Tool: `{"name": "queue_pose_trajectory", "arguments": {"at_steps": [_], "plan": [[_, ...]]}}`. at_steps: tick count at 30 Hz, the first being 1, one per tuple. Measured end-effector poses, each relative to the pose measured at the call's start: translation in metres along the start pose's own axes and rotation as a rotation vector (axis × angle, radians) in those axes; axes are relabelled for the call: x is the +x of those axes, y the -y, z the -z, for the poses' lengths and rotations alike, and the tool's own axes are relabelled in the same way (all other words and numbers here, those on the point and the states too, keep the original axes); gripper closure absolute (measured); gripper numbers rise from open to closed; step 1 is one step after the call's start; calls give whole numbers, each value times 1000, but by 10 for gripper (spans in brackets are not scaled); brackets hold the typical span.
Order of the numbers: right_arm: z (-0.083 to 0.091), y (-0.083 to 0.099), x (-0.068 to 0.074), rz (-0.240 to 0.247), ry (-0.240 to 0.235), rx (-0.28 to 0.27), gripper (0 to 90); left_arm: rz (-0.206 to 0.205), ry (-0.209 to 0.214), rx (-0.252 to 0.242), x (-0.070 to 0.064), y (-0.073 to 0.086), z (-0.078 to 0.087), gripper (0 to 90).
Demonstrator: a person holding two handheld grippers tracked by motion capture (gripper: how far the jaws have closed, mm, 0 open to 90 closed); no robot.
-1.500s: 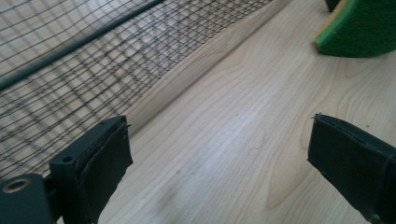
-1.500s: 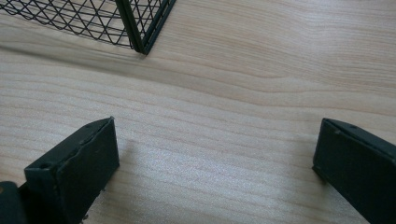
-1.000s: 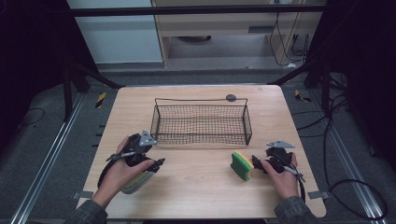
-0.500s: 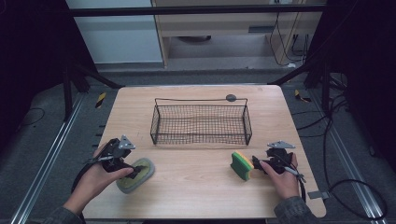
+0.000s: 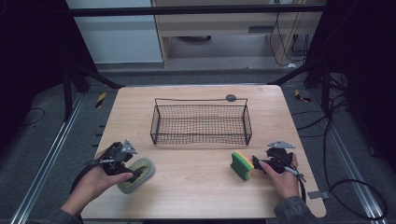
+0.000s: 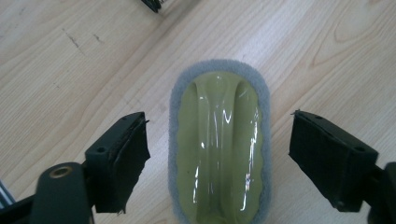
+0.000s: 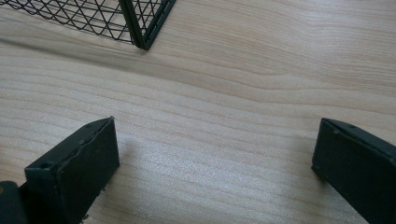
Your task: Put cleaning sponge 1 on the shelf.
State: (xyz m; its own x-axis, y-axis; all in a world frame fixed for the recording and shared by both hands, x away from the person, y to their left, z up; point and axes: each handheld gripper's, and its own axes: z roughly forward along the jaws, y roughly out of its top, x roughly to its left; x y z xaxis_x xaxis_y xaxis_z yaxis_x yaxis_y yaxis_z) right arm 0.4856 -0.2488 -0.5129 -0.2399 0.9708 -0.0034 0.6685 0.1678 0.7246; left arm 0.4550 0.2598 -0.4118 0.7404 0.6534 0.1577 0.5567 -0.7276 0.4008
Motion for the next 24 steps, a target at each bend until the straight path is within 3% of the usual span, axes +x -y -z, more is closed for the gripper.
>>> {"name": "queue_pose_trajectory", "arguments": {"at_steps": [2, 7, 11, 16, 20, 24], "plan": [[0, 0, 0, -2, 2, 1, 8, -17, -1, 20, -2, 0, -1, 216], [0, 0, 0, -1, 1, 0, 8, -5, 9, 25, -1, 1, -2, 272], [0, 0, 0, -1, 2, 1, 8, -15, 17, 66, 0, 1, -10, 310], [0, 0, 0, -1, 2, 0, 7, 1, 29, 86, 5, 1, -16, 366], [0, 0, 0, -1, 2, 1, 8, 18, 44, 97, 8, -2, -20, 504], [0, 0, 0, 0, 2, 0, 8, 24, 61, 118, 10, -3, -24, 512]]}}
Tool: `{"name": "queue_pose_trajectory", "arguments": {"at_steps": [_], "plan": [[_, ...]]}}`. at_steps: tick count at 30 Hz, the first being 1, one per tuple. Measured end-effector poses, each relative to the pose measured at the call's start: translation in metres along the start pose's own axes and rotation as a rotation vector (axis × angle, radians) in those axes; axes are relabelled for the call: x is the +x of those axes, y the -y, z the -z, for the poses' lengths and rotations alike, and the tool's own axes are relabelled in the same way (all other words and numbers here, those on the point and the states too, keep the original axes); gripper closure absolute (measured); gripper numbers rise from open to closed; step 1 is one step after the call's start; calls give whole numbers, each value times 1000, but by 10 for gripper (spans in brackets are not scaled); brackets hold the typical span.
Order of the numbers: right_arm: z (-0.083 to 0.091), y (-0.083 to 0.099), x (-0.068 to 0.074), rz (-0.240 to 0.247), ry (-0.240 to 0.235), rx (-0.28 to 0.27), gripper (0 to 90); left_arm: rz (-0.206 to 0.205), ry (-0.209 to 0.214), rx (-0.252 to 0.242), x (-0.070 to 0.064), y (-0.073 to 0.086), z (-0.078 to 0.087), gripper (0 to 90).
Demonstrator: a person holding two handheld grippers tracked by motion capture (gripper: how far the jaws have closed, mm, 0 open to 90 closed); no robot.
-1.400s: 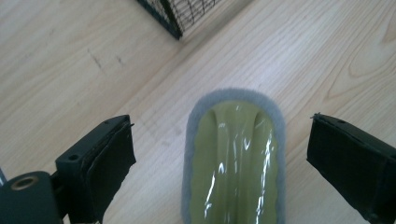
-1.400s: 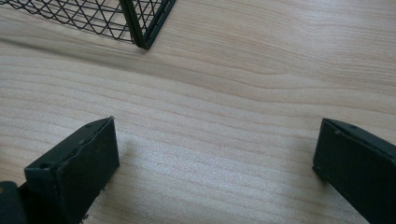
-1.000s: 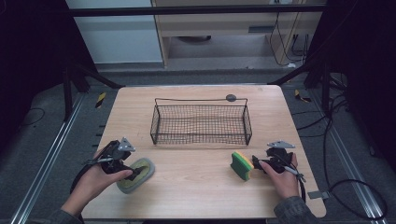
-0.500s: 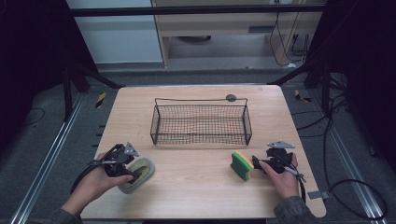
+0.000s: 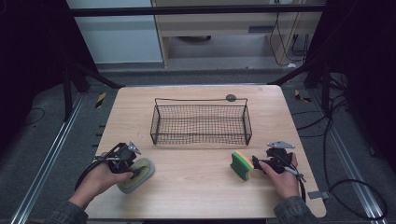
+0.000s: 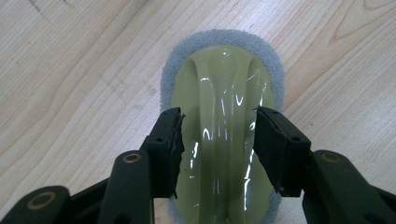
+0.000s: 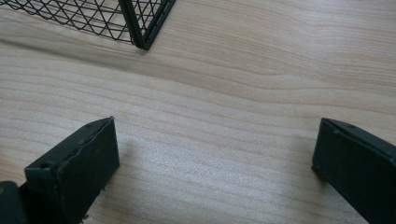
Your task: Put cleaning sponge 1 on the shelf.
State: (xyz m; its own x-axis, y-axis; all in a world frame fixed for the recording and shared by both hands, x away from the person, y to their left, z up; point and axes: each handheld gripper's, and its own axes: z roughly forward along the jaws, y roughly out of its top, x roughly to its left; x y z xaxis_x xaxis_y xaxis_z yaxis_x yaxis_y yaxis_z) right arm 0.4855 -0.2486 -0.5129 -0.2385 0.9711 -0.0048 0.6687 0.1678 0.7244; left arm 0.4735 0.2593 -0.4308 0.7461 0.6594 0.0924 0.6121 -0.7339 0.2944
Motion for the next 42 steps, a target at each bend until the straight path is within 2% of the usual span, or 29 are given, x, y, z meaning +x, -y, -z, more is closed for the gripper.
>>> {"name": "queue_pose_trajectory", "arguments": {"at_steps": [11, 12, 15, 18, 21, 24, 25, 29, 31, 34, 39, 42], "plan": [[0, 0, 0, 5, -1, -1, 8, -2, 21, 25, 4, -2, -7, 581], [0, 0, 0, 4, -1, -2, 8, 3, 42, 26, 5, -1, -7, 596], [0, 0, 0, 5, -1, -1, 7, -5, 47, 23, 6, -1, -6, 686], [0, 0, 1, 5, -2, 1, 8, -11, 52, 10, 6, 1, -2, 700], [0, 0, 1, 7, -2, 1, 8, -21, 47, -3, 7, 3, 1, 700], [0, 0, 1, 6, -1, 1, 8, -20, 41, -46, 8, 6, 10, 700], [0, 0, 1, 6, -1, 1, 8, -20, 41, -46, 8, 6, 10, 700], [0, 0, 1, 8, -6, -2, 7, -35, 12, -85, 8, 6, 21, 701], [0, 0, 1, 7, -6, -1, 7, -34, 10, -97, 8, 5, 23, 701], [0, 0, 3, 10, -10, 0, 7, -56, -6, -105, 8, 1, 31, 702], [-2, -1, 5, 14, -14, 0, 5, -71, -9, -115, 10, -4, 37, 702], [-2, -1, 5, 14, -14, 0, 5, -94, -40, -128, 13, -15, 47, 702]]}}
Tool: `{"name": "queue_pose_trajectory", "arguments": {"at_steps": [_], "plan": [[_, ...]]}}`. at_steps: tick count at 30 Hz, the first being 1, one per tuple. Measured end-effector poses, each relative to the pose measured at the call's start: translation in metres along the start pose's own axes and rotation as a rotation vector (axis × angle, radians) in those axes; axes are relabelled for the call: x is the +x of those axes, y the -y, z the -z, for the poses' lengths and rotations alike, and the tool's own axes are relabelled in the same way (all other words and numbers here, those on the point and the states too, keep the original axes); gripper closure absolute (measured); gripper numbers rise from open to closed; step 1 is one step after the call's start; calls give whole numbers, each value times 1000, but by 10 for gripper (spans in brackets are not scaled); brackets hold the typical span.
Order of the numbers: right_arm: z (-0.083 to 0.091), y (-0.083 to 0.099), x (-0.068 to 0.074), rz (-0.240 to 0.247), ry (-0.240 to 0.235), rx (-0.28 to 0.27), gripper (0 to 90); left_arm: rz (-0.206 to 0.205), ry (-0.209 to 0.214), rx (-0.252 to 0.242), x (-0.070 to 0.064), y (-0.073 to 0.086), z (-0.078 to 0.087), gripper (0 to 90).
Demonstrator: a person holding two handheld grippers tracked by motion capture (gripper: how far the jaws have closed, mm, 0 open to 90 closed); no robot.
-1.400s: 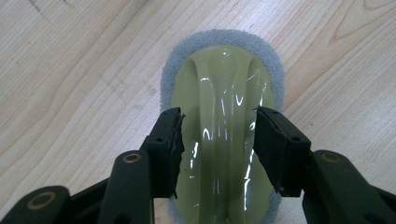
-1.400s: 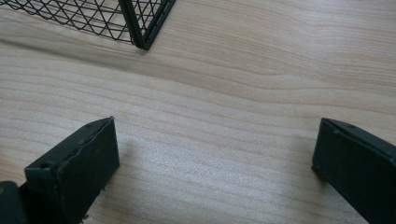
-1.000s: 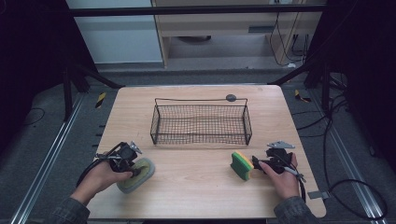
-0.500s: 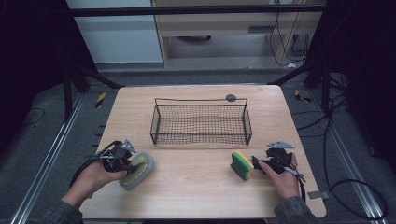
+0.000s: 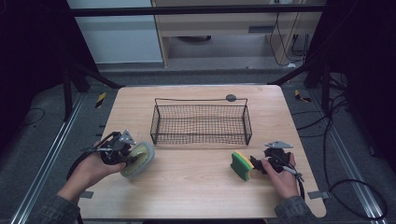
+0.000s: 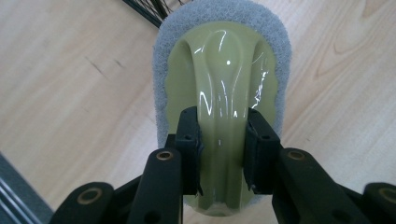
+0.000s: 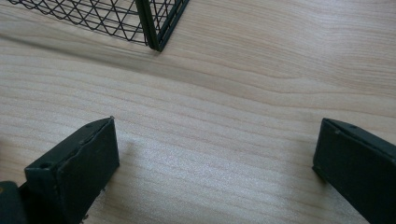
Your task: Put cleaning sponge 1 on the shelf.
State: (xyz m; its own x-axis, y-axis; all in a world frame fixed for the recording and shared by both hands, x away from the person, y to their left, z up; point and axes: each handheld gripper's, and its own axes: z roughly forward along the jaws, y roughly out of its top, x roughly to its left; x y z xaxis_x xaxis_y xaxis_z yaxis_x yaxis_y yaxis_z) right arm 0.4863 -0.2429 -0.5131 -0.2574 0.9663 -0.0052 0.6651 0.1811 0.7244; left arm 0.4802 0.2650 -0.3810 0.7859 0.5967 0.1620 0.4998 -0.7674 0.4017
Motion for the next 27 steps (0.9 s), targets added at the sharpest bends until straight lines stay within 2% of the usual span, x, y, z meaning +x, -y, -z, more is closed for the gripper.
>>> {"name": "queue_pose_trajectory", "arguments": {"at_steps": [7, 11, 12, 13, 17, 19, 24, 27], "plan": [[0, 0, 0, 2, 0, 0, 5, -11, -12, -56, 13, -19, 12, 703], [0, 0, 0, 0, -4, -1, 5, -36, -20, -77, 21, -33, 19, 703], [0, 0, -1, 6, -7, -1, 6, -55, -29, -85, 23, -39, 21, 703], [0, 0, -1, 7, -9, 0, 7, -76, -38, -86, 25, -42, 21, 703], [1, 1, -2, 10, -22, -1, 8, -90, -25, -92, 33, -51, 16, 703], [1, 1, -2, 12, -27, -1, 8, -127, -43, -91, 38, -62, 15, 703], [4, 3, -3, 21, -31, -3, 11, -149, -74, -113, 44, -77, 11, 703], [4, 3, -4, 21, -34, -3, 11, -142, -82, -105, 49, -80, 4, 704]]}}
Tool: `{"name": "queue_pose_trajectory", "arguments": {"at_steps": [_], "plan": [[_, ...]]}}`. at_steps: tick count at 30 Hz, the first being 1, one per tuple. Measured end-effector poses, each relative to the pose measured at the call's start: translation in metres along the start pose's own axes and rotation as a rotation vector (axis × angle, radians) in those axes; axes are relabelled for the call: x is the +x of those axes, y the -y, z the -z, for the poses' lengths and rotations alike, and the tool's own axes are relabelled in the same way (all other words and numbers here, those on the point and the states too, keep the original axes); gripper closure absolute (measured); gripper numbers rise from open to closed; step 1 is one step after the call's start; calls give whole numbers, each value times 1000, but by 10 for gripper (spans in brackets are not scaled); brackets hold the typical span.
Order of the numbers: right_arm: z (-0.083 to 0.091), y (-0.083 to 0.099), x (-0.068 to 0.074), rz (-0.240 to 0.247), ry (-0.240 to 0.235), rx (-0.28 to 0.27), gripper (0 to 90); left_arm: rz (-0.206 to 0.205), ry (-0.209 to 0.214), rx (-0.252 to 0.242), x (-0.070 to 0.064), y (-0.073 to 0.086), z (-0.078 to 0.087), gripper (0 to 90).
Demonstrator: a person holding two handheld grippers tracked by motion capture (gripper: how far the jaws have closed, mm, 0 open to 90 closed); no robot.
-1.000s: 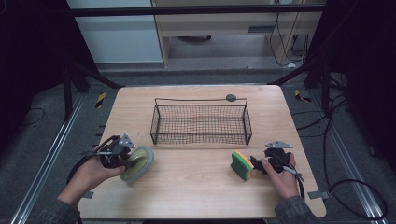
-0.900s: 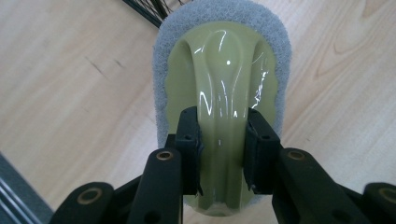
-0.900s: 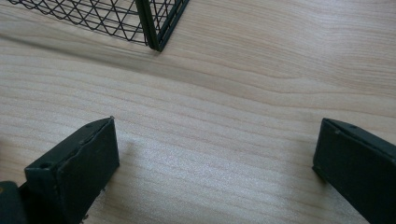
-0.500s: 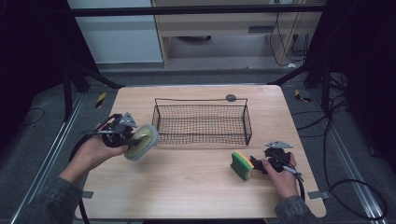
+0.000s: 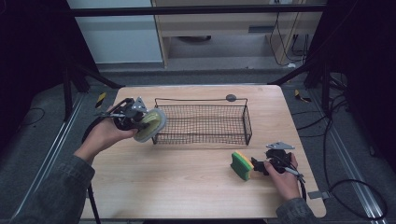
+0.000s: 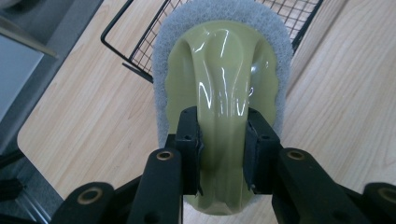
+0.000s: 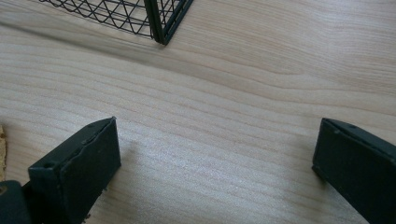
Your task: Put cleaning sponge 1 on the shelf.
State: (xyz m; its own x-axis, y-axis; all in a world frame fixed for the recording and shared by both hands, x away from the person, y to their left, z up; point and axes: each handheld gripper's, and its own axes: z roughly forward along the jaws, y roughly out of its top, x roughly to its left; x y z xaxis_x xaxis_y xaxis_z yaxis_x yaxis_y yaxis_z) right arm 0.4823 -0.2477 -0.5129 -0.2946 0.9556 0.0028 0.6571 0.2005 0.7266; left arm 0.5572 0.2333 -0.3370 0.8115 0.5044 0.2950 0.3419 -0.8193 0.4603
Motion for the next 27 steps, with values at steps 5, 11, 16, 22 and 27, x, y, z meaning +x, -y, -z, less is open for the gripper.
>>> {"name": "queue_pose_trajectory", "arguments": {"at_steps": [5, 11, 16, 22, 27], "plan": [[0, 0, 0, 4, -2, 3, 10, -2, -9, -13, 5, -4, 3, 704], [0, 0, 0, 7, -1, 3, 9, -25, -32, -56, 12, -20, 18, 704], [0, 0, 0, 7, 0, 4, 9, -56, -58, -61, 11, -39, 18, 704], [0, 0, 0, 10, 0, 3, 9, -85, -60, -65, 7, -54, 14, 704], [0, 0, -1, 10, -4, 4, 7, -114, -63, -63, 5, -67, 5, 703]]}}
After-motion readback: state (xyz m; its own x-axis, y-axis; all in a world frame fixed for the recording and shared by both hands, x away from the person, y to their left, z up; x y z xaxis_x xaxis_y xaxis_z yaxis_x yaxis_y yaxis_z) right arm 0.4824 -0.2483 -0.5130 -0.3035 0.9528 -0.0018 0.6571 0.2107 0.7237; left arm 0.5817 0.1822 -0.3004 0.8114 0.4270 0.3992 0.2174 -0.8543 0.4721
